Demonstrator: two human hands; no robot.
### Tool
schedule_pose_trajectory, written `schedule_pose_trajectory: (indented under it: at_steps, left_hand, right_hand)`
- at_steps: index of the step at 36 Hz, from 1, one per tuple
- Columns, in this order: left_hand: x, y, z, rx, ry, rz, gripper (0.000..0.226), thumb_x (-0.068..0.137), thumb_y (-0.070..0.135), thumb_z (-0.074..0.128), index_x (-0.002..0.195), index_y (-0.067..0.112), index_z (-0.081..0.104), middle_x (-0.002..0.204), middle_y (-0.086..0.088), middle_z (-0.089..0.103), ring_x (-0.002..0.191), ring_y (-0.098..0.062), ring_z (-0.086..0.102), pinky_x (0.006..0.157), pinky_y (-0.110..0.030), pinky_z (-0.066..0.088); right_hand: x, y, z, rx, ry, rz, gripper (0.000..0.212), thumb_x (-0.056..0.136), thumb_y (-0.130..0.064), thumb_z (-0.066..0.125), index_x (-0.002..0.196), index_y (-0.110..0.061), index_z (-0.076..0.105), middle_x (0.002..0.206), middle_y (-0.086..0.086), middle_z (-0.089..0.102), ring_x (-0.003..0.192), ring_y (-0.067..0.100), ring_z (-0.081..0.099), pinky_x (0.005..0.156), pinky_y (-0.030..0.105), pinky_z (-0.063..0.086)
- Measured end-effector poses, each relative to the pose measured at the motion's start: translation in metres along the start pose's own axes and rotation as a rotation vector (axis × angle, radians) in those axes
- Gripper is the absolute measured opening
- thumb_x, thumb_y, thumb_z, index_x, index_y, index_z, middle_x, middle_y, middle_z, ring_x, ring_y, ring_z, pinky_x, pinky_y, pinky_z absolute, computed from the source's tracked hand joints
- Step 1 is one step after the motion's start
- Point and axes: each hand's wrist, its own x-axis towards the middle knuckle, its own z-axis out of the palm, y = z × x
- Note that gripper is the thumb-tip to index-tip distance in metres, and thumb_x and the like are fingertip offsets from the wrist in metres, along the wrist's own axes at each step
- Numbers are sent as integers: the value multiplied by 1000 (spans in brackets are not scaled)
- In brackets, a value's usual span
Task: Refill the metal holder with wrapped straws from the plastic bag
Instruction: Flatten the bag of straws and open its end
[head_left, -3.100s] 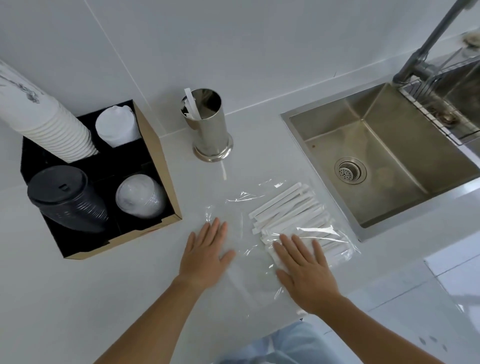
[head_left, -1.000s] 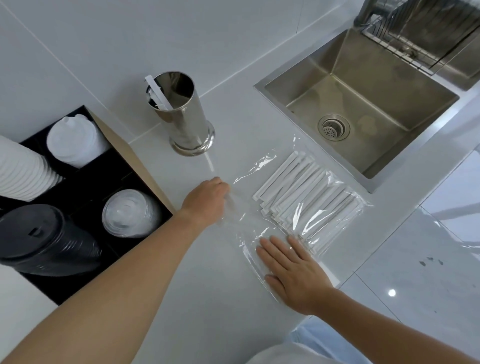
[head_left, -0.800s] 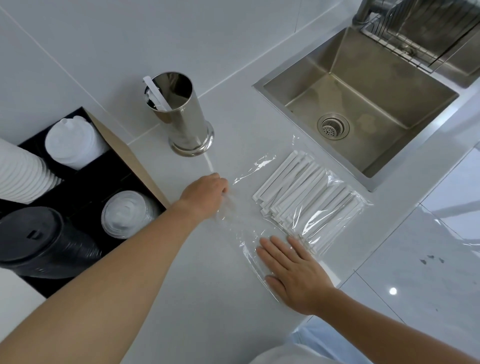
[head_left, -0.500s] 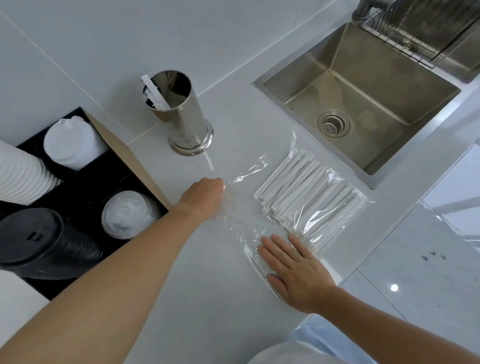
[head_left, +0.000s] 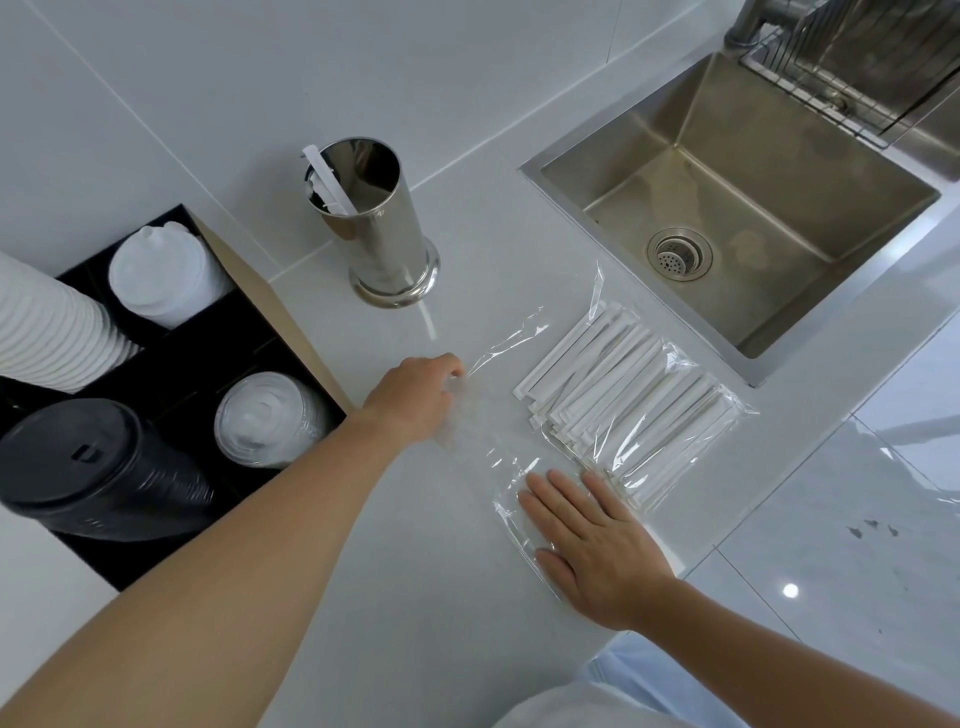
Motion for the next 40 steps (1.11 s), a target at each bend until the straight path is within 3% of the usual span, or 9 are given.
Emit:
schedule_pose_trajectory:
  at_steps: [11, 15, 20, 28, 36, 40]
  left_hand:
    - [9, 1, -9, -93, -69, -64, 11, 89, 16, 50, 97, 20, 57, 92, -9, 58, 77, -30, 59, 64, -31, 49]
    - [10, 2, -9, -74, -58, -64, 14, 89, 11, 44, 87, 17, 56, 94, -10, 60, 82, -32, 66, 65, -39, 55]
    - [9, 0, -8, -57, -63, -71, 19, 89, 6, 39, 88, 13, 56, 98, -12, 60, 83, -32, 66, 67, -43, 56]
    - [2, -4, -9, -149, -67, -102, 18, 88, 11, 34, 85, 13, 51, 91, -7, 63, 79, -23, 70, 54, -32, 47]
    - [-8, -9, -7, -161, 7, -103, 12, 87, 16, 45, 82, 17, 56, 86, 2, 67, 81, -21, 61, 53, -26, 43]
    - [-7, -1, -4, -268, 78, -226, 18, 74, 35, 55, 70, 18, 59, 77, 3, 66, 77, -19, 61, 60, -27, 49]
  right_hand:
    - [0, 0, 2, 19, 8, 2, 59, 100, -45, 35, 153, -20, 24, 159, 0, 25, 148, 19, 14, 119, 46, 12]
    - [0, 0, 2, 14, 3, 1, 59, 100, -45, 34, 153, -19, 24, 160, -1, 24, 149, 19, 13, 119, 46, 10]
    - [0, 1, 1, 12, -11, 5, 60, 100, -45, 34, 153, -20, 23, 160, -1, 24, 149, 19, 12, 119, 45, 9]
    - [0, 1, 1, 22, -7, 4, 59, 100, -45, 35, 152, -19, 26, 159, 0, 25, 148, 20, 16, 117, 47, 15]
    - [0, 0, -1, 17, -22, -1, 58, 99, -44, 37, 151, -18, 31, 158, 1, 26, 147, 22, 18, 116, 49, 19]
    - [1, -1, -3, 11, -14, -1, 57, 99, -43, 37, 150, -18, 34, 157, 1, 29, 146, 23, 21, 115, 49, 20]
